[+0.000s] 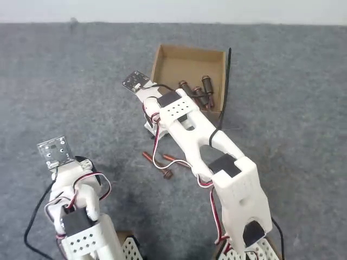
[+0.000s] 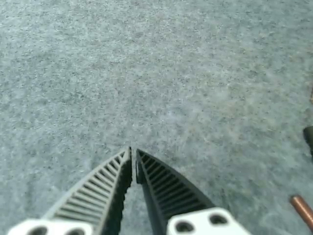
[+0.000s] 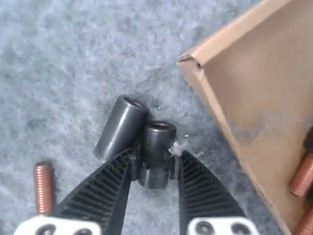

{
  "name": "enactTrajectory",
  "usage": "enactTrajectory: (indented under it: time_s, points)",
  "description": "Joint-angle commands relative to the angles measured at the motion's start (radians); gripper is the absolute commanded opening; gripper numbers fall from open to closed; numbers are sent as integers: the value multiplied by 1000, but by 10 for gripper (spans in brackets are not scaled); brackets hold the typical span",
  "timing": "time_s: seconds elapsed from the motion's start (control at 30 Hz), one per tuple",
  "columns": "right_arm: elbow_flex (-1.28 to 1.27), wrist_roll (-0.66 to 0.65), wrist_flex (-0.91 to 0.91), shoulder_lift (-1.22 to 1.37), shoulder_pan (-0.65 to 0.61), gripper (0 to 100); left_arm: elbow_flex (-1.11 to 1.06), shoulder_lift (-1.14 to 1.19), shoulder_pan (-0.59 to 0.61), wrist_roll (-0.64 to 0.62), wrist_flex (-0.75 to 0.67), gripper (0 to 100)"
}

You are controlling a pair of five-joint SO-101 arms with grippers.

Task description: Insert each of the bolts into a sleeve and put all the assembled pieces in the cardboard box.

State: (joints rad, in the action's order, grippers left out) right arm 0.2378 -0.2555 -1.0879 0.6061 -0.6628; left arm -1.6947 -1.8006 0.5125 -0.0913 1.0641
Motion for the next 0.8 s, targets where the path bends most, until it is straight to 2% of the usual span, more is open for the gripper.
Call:
enactTrajectory:
  time_s: [0.0, 0.1, 0.17, 0.43, 0.57, 0.77]
  points:
    - [12, -17, 5, 1, -15, 118, 10, -18, 8, 11, 2, 12]
    - [11, -17, 4, 1, -19, 203, 10, -18, 8, 11, 2, 12]
    - [11, -17, 4, 1, -18, 210, 10, -18, 8, 11, 2, 12]
    - [11, -15, 5, 2, -7, 43, 10, -18, 9, 11, 2, 12]
    - [6, -15, 4, 2, -7, 5, 10, -18, 9, 11, 2, 12]
    - [20, -15, -81, -12, 18, 7, 10, -18, 9, 11, 2, 12]
